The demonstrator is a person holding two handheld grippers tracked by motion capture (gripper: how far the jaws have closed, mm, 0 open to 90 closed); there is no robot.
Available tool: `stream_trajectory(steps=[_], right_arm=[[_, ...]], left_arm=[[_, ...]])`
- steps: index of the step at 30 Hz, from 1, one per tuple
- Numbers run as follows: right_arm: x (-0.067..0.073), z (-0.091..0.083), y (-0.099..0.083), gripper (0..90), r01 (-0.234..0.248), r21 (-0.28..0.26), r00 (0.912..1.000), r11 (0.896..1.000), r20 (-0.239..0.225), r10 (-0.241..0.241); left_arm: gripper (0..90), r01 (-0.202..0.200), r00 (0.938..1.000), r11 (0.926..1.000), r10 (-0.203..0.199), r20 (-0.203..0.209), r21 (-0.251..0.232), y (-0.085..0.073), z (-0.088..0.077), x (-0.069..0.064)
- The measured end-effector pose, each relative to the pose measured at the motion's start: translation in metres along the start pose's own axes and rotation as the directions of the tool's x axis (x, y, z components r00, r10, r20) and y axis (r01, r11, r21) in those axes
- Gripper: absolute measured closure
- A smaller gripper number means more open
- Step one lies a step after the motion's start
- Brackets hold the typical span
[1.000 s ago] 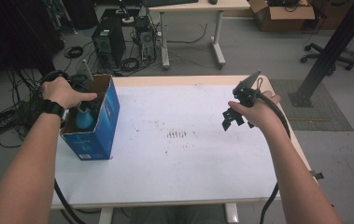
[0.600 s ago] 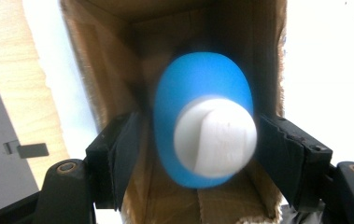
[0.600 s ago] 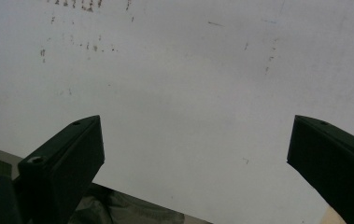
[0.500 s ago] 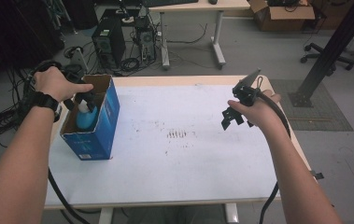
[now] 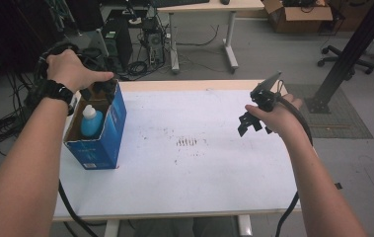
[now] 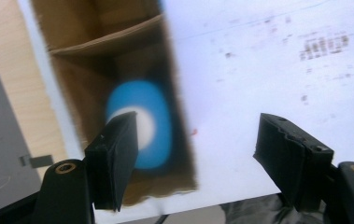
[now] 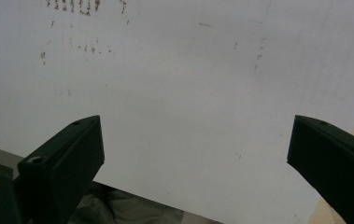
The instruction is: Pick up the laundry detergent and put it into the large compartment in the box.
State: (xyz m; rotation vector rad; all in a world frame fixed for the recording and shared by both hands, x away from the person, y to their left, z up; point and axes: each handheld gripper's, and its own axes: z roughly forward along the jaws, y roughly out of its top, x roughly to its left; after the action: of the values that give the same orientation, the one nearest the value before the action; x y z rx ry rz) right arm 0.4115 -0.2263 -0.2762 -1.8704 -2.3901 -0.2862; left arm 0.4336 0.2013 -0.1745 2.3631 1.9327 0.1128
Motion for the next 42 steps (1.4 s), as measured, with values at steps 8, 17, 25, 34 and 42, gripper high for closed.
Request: stream_trajectory(steps=[8,17,25,34,42], right_arm=[[0.0,-0.006,0.002,3.9,0.01,-0.005,0.9999,1.0,0.004,-0.01],[0.006,-0.008,0.003,3.9,0.03,-0.007,0.9995,1.0,0.003,-0.03],[0.007,-0.01,0.001,3.9,0.031,-0.009,0.9995,0.999,0.003,-0.031],[0.009,-0.009,0.0,3.9,0.035,-0.007,0.9994,0.999,-0.002,-0.035],[0.008,-0.009,-0.002,3.9,0.033,-0.008,0.9995,0.999,-0.006,-0.033]], left_arm=[[30.0,-0.056,0.9983,0.9984,0.056,0.014,0.0,0.01,-0.001,-0.042],[28.9,-0.101,0.9944,0.9949,0.1,0.033,0.009,0.014,0.012,-0.073],[27.8,-0.123,0.9915,0.9922,0.122,0.047,0.022,0.012,0.031,-0.09],[21.8,-0.137,0.9878,0.9899,0.134,0.08,0.036,0.01,0.044,-0.101],[15.0,-0.159,0.9828,0.9869,0.155,0.1,0.029,0.009,0.048,-0.108]])
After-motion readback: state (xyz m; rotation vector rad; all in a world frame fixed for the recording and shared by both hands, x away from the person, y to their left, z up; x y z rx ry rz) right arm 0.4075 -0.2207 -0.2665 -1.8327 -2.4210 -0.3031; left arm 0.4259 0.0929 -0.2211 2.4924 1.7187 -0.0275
